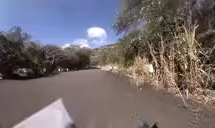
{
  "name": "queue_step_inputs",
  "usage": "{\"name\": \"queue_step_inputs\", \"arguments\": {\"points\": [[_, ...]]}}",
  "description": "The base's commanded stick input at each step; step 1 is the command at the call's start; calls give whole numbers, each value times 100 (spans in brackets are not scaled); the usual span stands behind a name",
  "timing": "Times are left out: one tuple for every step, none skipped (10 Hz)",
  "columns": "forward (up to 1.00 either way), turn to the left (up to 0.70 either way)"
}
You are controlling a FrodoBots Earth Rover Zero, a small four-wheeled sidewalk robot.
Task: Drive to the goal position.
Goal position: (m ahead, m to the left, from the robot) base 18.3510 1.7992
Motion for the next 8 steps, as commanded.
{"name": "queue_step_inputs", "arguments": {"points": [[50,0],[50,0],[50,0],[50,0],[50,0],[50,0],[50,0],[50,0]]}}
